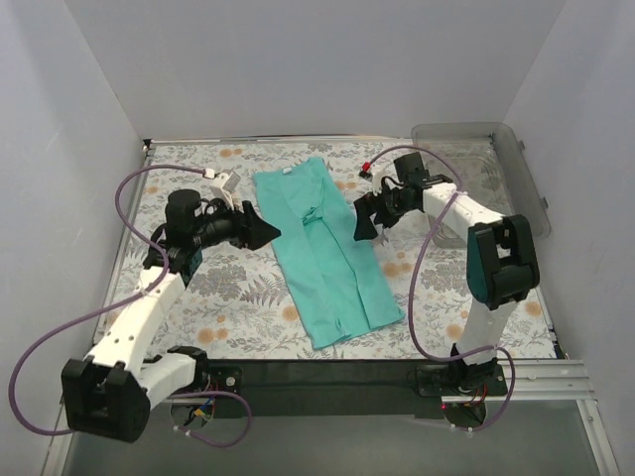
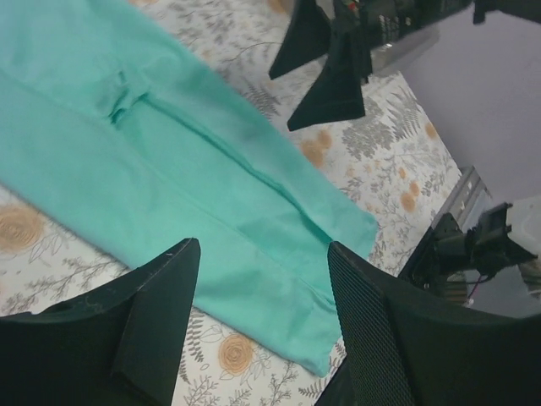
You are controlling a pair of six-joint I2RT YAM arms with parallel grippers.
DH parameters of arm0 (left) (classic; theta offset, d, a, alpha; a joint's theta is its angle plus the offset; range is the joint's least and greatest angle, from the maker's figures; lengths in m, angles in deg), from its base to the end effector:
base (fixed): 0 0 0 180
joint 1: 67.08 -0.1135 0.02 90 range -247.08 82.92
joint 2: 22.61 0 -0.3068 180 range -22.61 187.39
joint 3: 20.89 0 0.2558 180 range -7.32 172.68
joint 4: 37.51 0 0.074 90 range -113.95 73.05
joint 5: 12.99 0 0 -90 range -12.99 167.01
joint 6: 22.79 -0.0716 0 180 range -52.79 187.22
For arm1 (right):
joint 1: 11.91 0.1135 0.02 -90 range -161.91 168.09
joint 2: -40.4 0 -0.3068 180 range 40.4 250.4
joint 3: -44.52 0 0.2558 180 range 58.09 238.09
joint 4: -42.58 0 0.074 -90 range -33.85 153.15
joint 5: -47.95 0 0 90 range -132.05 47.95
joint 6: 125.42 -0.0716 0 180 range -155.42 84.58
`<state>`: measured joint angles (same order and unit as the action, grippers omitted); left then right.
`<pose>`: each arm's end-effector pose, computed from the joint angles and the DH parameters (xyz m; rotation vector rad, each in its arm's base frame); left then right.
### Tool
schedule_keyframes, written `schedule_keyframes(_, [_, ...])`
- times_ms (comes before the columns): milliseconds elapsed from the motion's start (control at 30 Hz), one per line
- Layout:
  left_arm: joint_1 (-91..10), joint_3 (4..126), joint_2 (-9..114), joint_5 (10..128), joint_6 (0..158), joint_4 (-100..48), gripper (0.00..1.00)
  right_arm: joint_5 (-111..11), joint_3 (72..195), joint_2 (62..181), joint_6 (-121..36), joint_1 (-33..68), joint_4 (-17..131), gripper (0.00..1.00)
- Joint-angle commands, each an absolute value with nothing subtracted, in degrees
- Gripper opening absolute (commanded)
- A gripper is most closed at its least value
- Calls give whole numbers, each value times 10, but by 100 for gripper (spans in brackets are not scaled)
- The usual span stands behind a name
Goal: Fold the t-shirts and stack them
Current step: Fold the tshirt
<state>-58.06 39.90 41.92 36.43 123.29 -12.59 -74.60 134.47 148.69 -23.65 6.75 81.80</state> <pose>0.2455 -0.0861 0.3122 -0.4370 2.2144 -1.3906 0.3962 0.1744 0.2109 -0.8636 2.3638 0.7746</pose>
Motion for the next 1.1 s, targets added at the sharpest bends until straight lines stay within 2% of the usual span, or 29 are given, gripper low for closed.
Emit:
schedule_keyframes(0, [-529,377,345,370,1163,-128,59,-743,1377,1404,-81,63,898,98])
schedule_keyframes(67, [-481,356,307,375,1146,-139,60,-739,1368,1373,-15,63,925,98])
schedule_keyframes(167, [-420,324,267,383,1126,-157,73,-732,1303,1284,77,63,904,98])
schedule_keyframes(200, [-406,316,258,385,1123,-161,97,-735,1275,1231,101,63,874,98])
schedule_keyframes(233, [-376,301,246,389,1115,-170,98,-746,1217,1203,144,60,854,98])
schedule_keyframes(333, [-306,285,237,405,1069,-175,98,-776,1123,1139,206,60,828,98])
schedule_keyframes(433, [-221,283,249,448,1021,-171,98,-832,1121,1123,321,59,944,93])
schedule_keyframes(533, [-115,286,287,524,988,-166,98,-886,1071,1062,433,59,984,92])
schedule_keyframes(633, [-9,294,347,615,965,-152,97,-890,1012,997,516,59,987,93])
schedule_keyframes(733, [52,292,400,685,981,-159,93,-866,990,974,540,60,996,92])
schedule_keyframes(933, [60,276,478,719,1011,-202,71,-866,987,987,570,63,1044,88])
schedule_keyframes(1067, [63,290,530,729,1014,-196,66,-856,990,1007,571,63,1054,82])
